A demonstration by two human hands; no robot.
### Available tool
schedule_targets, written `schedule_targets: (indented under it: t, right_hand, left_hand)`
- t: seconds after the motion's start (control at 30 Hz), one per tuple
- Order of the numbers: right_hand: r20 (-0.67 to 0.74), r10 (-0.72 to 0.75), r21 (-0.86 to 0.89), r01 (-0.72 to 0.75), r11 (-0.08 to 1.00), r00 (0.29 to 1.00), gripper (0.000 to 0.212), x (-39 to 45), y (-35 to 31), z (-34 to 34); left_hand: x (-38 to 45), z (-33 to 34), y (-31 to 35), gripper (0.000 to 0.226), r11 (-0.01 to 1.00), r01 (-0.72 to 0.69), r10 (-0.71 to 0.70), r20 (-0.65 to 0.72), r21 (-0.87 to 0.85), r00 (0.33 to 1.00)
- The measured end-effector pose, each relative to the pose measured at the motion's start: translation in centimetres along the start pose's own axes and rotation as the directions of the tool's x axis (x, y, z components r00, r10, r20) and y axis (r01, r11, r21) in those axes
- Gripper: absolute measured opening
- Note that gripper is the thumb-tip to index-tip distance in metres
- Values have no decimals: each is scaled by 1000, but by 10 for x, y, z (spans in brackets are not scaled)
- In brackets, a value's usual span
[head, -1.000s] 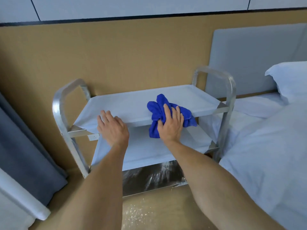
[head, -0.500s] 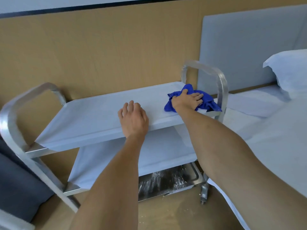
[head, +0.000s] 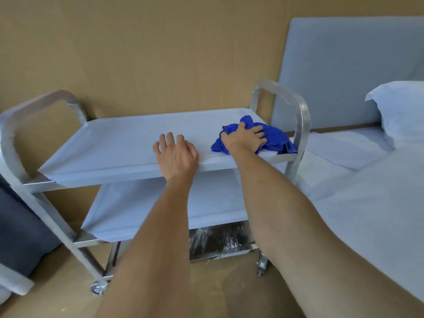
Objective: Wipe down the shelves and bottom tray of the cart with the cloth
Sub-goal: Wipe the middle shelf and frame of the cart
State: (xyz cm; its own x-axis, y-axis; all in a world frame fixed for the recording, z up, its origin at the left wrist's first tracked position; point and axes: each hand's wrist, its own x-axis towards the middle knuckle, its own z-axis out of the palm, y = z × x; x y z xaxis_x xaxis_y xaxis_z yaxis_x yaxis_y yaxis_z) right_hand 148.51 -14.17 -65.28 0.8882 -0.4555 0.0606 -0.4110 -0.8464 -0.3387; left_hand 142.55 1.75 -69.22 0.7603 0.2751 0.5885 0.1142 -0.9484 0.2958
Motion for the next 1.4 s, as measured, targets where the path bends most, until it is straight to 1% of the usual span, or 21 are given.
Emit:
schedule_targets:
  t: [0.1,0.23,0.3,0.37,0.43,0.5,0.53,0.6,0.7,0.77,0.8,0.83,0.9,0.97,1.0,1.03,1.1,1.17,1.27,1.37,1.4]
  right_hand:
    - [59,-65,35,63,997,996,73,-25,-13,-3]
    - [-1,-113,-6,113,994,994,63,-14,10,-17]
    - [57,-33,30,31,999,998,65,2,30,-29]
    - [80,39,140,-50,989,996,72,9,54,-36]
    - [-62,27,230,-12,973,998,65,5,72,-29]
    - [-242,23,263,43,964,970,58,-12,85,-17]
    - [-301,28,274,59,960,953,57,-21,89,-12]
    - [-381,49,337,89,937,923,56,-37,99,-5]
    - [-548,65,450,228,863,834,61,-70,112,15]
    - [-594,77,495,289,819,801,64,-96,112,37]
    - [-596,64,486,296,822,800,66,-106,107,47]
    - [-596,44,457,293,840,802,69,-113,99,55]
    - [-596,6,396,288,872,803,76,-122,75,68]
    - [-595,-62,337,318,886,801,77,-136,47,79]
    - [-602,-128,281,359,890,788,76,-146,32,86]
    - [-615,-211,215,419,882,760,74,-156,16,93]
    - [-628,-390,87,559,825,673,67,-176,-21,107]
    - [-616,-520,1,661,750,592,66,-197,-66,121]
    - [-572,-634,-43,753,657,521,67,-233,-135,135]
    - [-531,-734,-101,828,551,424,62,-264,-192,148]
    - [-534,-744,-109,840,532,402,61,-268,-206,151]
  left_hand:
    - [-1,0,12,44,996,94,-93,96,-3,991]
    - [-4,-6,15,44,994,111,-107,143,-22,984]
    - [-9,-11,11,47,992,108,-97,161,-63,982]
    - [-15,-17,11,53,993,70,-52,176,-98,983]
    - [-21,-20,15,57,994,19,0,178,-105,984]
    - [-25,-20,19,57,996,-30,47,192,-88,980]
    - [-27,-20,19,57,996,-37,51,196,-78,979]
    - [-28,-20,19,56,997,-24,38,215,-69,976]
    - [-28,-23,18,55,996,-19,39,228,-86,973]
    - [-31,-30,17,54,984,-39,69,174,-173,982]
    - [-34,-35,15,52,970,-53,81,110,-237,991]
    - [-37,-40,9,49,958,-76,87,29,-277,996]
    - [-39,-51,-14,49,963,-80,62,-79,-257,995]
    - [-32,-60,-54,55,984,25,-38,-71,-177,997]
    - [-27,-64,-77,58,986,103,-111,-55,-132,992]
    - [-23,-68,-100,60,977,189,-194,-40,-94,980]
    - [-20,-75,-143,63,940,339,-340,-19,-49,940]
    - [-23,-81,-178,64,910,413,-414,-19,-43,910]
    - [-29,-89,-223,71,904,426,-427,-22,-34,904]
    - [-28,-95,-260,61,932,330,-351,-152,-148,924]
    - [-26,-95,-271,58,926,315,-358,-214,-210,909]
